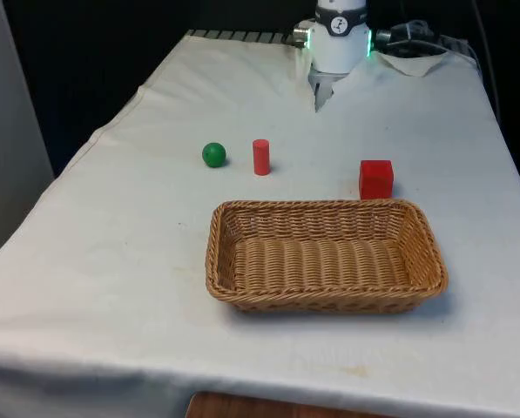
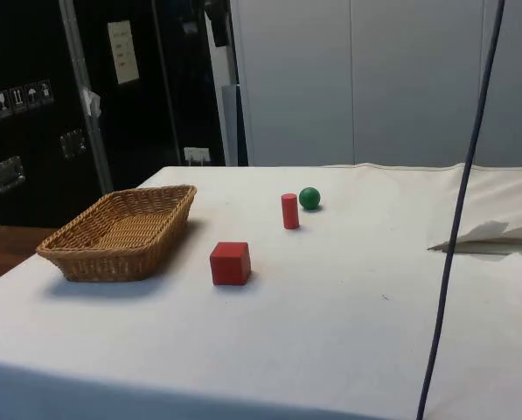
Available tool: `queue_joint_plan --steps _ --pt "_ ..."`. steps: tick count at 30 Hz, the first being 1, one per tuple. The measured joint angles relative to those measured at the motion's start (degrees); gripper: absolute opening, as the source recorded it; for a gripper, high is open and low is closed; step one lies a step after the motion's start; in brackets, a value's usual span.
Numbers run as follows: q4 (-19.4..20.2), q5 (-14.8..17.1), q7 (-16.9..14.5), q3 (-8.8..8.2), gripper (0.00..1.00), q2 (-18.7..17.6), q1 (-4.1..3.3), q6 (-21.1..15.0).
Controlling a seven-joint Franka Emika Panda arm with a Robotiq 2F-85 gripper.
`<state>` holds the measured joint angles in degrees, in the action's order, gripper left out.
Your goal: Pick up the object to the left of the cylinder and place it into the basket.
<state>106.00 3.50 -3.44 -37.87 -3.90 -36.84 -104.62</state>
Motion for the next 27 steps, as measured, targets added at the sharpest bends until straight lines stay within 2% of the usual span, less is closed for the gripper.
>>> queue_joint_plan --steps 7,9,17,23,27 --pt "2.3 0.0 2.0 2.41 1.00 0.0 -0.06 -2.3" --pt "2.3 0.0 2.0 2.41 1.00 0.0 -0.06 -2.3" --pt "5.6 -0.5 4.5 5.27 1.00 0.5 -0.06 -7.6" --pt "6.8 -0.5 5.2 6.19 1.00 0.0 -0.06 -10.3" --pt "8.9 -0.5 5.5 6.99 1.00 -0.5 -0.06 -13.1"
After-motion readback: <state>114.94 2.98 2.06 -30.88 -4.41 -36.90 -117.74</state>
